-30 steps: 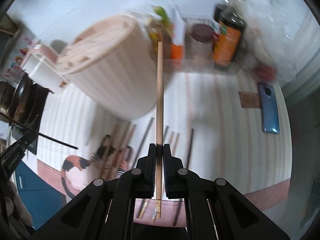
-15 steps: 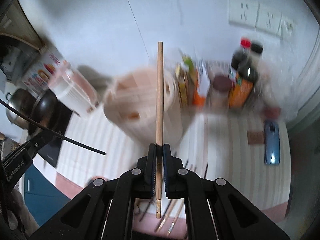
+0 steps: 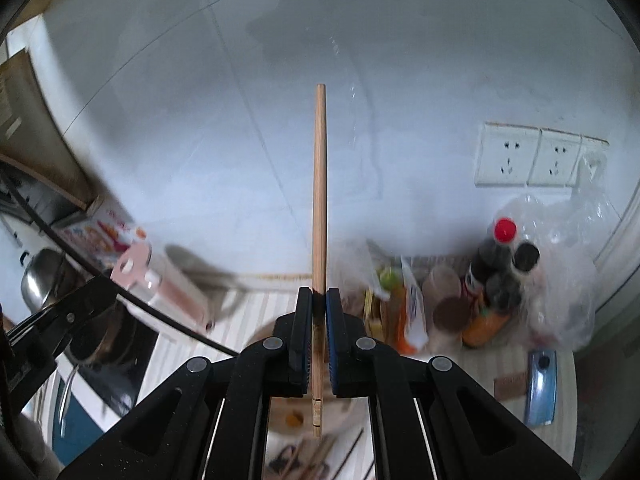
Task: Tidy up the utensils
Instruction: 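Lift both held chopsticks upright and carry them toward the beige holder, then insert both chopsticks into the beige holder slots and open both tools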
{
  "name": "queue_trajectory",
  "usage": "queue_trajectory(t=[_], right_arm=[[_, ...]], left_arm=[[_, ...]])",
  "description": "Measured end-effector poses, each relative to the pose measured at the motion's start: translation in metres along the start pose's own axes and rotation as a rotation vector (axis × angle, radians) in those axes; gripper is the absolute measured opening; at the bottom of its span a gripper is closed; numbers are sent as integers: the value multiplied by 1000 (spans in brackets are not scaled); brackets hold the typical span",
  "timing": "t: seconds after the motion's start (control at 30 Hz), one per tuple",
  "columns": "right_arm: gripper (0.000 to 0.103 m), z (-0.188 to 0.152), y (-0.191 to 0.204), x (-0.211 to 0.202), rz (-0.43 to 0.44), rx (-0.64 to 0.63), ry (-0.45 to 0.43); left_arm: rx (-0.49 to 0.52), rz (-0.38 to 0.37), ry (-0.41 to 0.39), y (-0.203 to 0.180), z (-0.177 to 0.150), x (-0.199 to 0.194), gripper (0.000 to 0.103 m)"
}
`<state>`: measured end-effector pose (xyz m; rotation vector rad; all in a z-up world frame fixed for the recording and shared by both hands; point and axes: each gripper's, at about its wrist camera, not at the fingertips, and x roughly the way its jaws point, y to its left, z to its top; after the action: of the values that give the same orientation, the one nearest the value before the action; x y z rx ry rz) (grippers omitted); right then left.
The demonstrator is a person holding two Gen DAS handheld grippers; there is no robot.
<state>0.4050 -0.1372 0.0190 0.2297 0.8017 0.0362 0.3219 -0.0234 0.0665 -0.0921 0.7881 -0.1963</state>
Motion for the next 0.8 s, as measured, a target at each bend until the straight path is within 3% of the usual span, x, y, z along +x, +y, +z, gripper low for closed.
queue_trajectory(t=[0.13,0.43,0.73,0.77,0.8], right_arm=[[7,11,-6,30,12,38,-14],[7,6,-12,78,38,48,-77],[8,-22,-8,100,38,-46,41],[9,-24,-10,100,39,-43,64],[19,-26,-12,98,38,-39,83]], left_arm=[[16,-8,69,-1,5,30,3],[-15,-6,218,6,-19,86,3],[-48,-42,313,11,-31,92,8],[-54,-46,302,11,-30,86,9],[-50,-32,285,12,-29,80,11]])
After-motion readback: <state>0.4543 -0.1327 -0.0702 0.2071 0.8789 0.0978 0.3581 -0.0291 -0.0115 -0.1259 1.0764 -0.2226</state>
